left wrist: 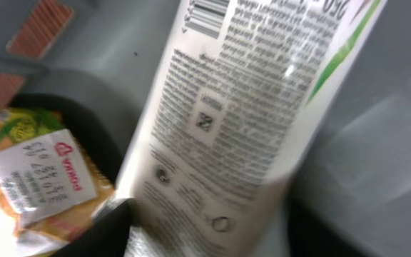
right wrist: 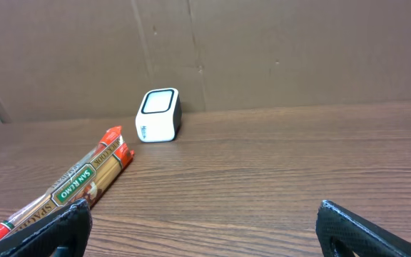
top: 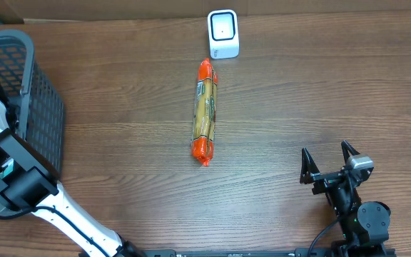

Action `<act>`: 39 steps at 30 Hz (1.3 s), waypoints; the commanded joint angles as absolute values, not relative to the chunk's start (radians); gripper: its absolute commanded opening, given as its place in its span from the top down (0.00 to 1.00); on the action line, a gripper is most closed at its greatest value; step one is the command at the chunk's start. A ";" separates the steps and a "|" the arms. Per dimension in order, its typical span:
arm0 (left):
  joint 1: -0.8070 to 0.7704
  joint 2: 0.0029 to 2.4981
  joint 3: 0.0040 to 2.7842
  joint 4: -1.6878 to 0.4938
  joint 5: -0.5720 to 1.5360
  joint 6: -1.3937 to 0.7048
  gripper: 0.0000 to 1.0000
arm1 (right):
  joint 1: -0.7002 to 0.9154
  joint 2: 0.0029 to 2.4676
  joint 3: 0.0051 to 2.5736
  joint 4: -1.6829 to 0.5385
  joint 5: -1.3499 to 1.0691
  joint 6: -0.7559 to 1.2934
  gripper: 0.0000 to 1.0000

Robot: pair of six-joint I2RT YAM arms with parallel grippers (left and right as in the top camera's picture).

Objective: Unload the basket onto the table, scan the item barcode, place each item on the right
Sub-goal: 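Reach the left gripper back into the basket toward the white tube, then lift the white tube out and place it left of the pasta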

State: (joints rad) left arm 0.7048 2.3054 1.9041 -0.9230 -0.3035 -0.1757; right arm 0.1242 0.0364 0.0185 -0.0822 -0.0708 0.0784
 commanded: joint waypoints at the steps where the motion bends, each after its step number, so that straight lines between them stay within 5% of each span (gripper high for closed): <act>1: 0.709 2.335 1.829 -0.938 -0.298 -0.138 0.89 | 0.120 0.027 0.008 -0.078 -0.064 0.082 0.00; 2: 0.709 2.335 1.822 -0.942 -0.298 -0.139 0.96 | 0.120 0.027 0.008 -0.078 -0.064 0.082 0.00; 14: 0.707 2.250 1.921 -1.104 -0.274 -0.191 0.96 | 0.120 0.027 0.008 -0.078 -0.065 0.082 0.00; 31: 0.665 1.676 2.030 -1.103 -0.190 -0.179 0.96 | 0.120 0.027 0.008 -0.078 -0.064 0.082 0.00; 39: 0.481 1.437 2.030 -1.169 -0.185 -0.165 0.96 | 0.120 0.027 0.008 -0.078 -0.064 0.081 0.00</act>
